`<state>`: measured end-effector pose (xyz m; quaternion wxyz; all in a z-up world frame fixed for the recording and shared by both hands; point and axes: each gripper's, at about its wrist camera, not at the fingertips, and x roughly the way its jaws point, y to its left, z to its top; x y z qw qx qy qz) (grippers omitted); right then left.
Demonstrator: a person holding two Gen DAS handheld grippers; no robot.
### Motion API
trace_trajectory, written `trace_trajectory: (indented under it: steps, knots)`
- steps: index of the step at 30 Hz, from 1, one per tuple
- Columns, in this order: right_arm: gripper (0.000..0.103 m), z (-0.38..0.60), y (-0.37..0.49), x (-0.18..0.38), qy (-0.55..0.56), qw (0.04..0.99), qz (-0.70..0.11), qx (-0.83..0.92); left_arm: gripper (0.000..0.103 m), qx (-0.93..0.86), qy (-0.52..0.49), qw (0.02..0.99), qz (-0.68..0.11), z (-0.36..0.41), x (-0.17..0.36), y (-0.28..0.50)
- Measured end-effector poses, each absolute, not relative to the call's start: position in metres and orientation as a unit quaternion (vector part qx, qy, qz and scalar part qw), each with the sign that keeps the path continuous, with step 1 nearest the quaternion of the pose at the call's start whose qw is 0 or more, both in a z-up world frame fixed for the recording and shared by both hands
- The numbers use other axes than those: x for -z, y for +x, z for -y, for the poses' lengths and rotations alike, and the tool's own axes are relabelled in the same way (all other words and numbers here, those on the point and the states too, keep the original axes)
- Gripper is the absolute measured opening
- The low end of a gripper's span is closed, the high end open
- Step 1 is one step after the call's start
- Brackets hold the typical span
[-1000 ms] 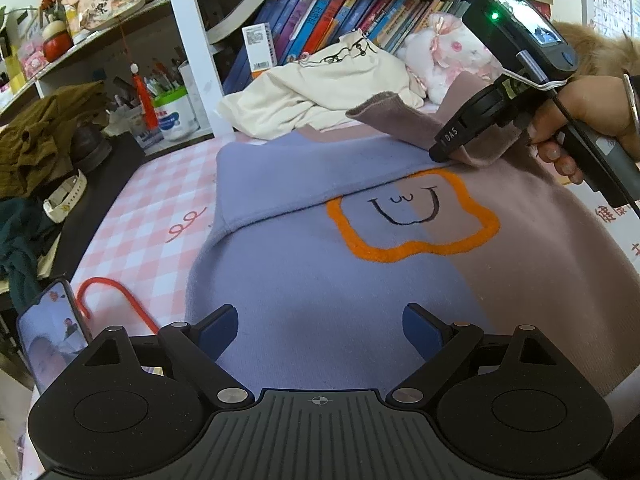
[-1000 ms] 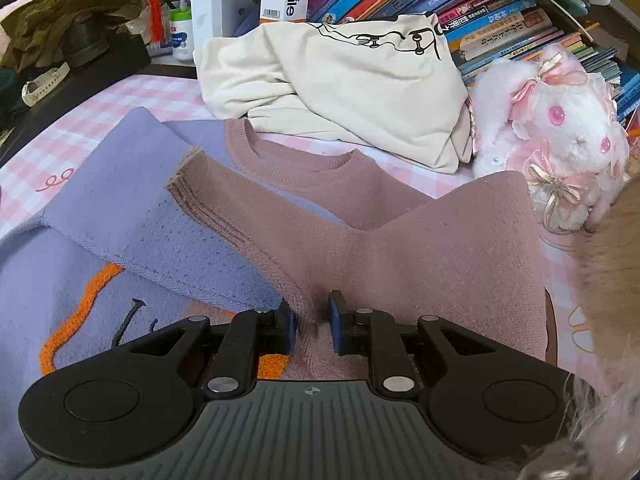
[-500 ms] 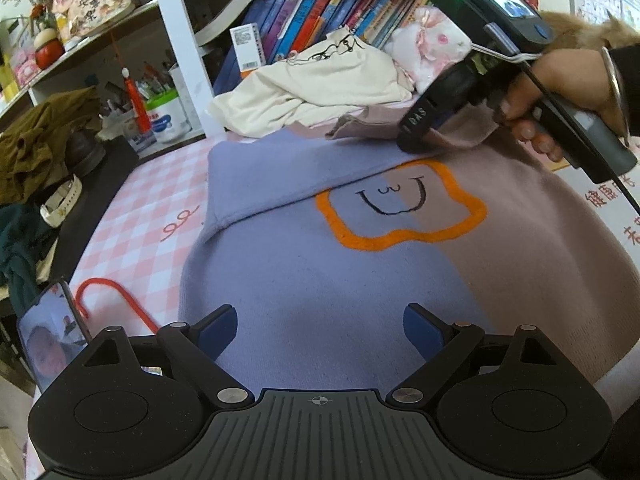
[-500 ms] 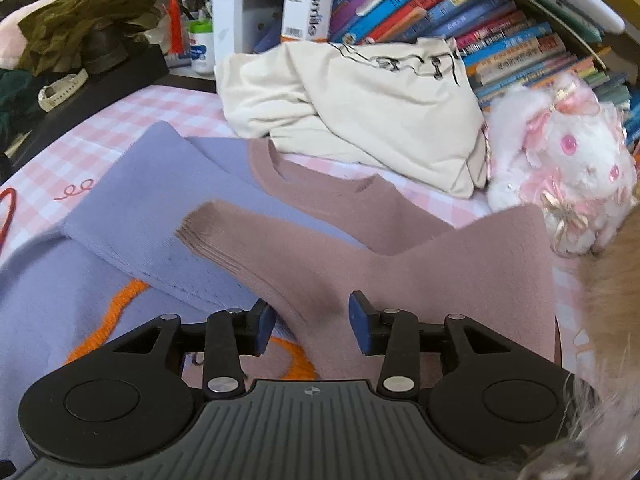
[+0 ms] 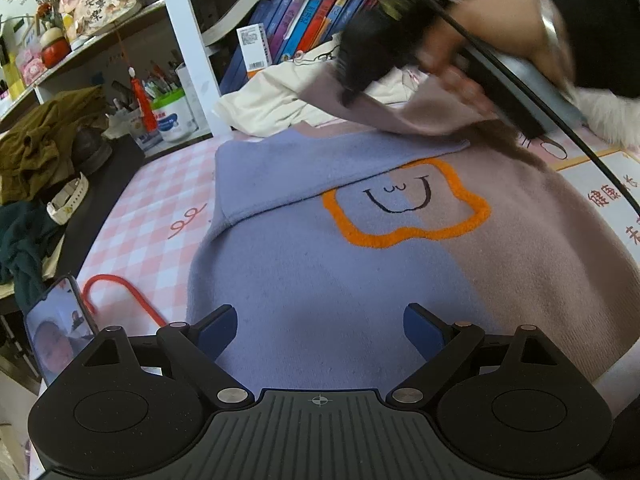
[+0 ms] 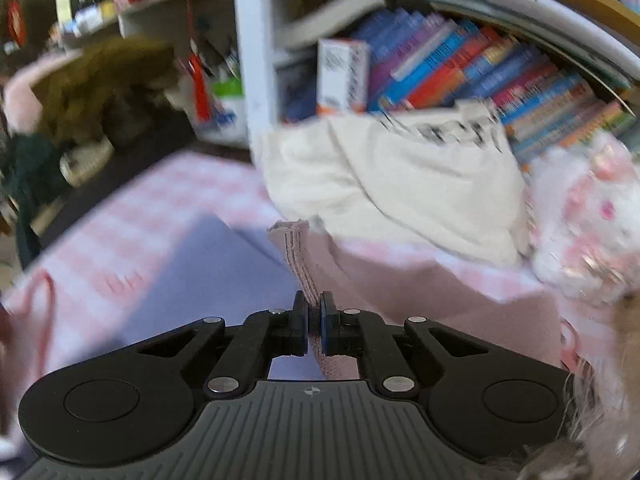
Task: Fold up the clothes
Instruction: 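Fold the pink sleeve across the body over the lavender sleeve, open right gripper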
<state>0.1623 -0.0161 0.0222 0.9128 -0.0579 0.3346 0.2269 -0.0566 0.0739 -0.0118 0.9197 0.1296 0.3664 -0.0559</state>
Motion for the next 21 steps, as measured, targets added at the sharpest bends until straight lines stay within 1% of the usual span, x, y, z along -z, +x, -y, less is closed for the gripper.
trace_trajectory:
  steps: [5,11,13,15,18,21]
  knots:
    - [0.006,-0.021,0.171,-0.03,-0.074,0.915,-0.323,-0.232,0.093,0.046,0.133,0.919,-0.368,-0.078,0.011,-0.062]
    - [0.007,-0.024,0.181,-0.014,-0.054,0.906,-0.359,-0.219,0.093,0.025,0.124,0.92,-0.371,-0.088,0.01,-0.064]
    - [0.016,-0.02,0.18,-0.012,-0.04,0.902,-0.367,-0.222,0.093,0.024,0.123,0.919,-0.373,-0.089,0.01,-0.062]
    - [0.047,-0.015,0.179,-0.013,-0.018,0.896,-0.375,-0.238,0.093,0.029,0.127,0.92,-0.37,-0.087,0.009,-0.062]
    - [0.058,-0.003,0.175,-0.018,0.026,0.875,-0.388,-0.289,0.093,0.037,0.132,0.921,-0.364,-0.084,0.009,-0.061]
    - [0.06,0.012,0.164,-0.022,0.037,0.867,-0.395,-0.302,0.093,0.04,0.131,0.923,-0.359,-0.083,0.007,-0.059]
